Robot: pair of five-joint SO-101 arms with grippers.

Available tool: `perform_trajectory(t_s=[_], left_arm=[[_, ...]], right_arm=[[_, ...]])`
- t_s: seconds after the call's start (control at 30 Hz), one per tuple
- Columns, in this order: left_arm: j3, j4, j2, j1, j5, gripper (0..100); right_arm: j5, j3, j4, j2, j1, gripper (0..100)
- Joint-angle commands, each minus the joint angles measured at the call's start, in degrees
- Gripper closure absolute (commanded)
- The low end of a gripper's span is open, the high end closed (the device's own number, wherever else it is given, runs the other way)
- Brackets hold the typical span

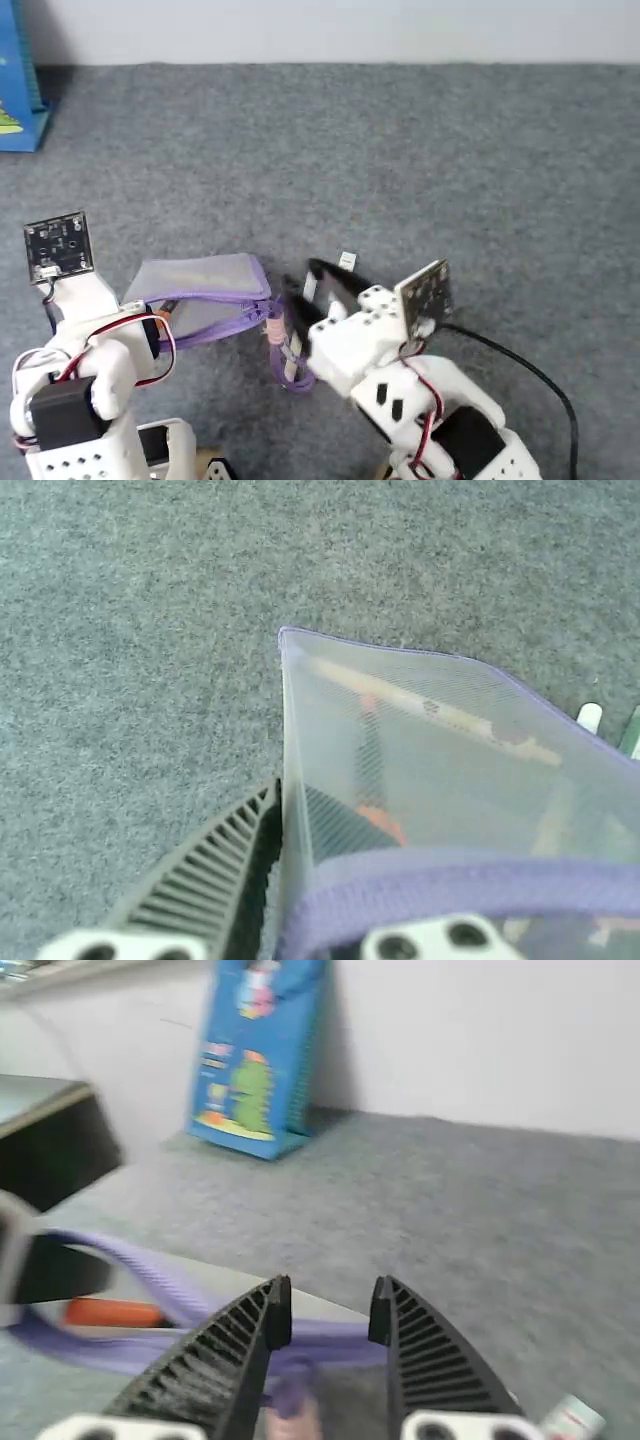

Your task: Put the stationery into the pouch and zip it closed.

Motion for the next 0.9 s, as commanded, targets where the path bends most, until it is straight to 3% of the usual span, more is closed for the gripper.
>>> perform_trajectory(t_s=[0.0, 0.3, 0.53, 0.87], left_arm=[[-0.48, 0.09, 1.23, -0.44, 0.44, 99], [-0.48, 0.09, 1.23, -0.44, 0.44, 99], [-0.48, 0.09, 1.23, -0.44, 0.53, 99], [-0.48, 0.09, 1.23, -0.44, 0.53, 99]], right_arm=[[-1.76, -3.60, 3.91, 5.32, 6.20, 87.2], [-6.24, -6.59, 0.57, 33.10, 12.79, 87.2], [-8.35, -18.81, -1.63, 57.45, 13.23, 87.2], [-8.70, -37.27, -1.36, 84.97, 19.21, 87.2]])
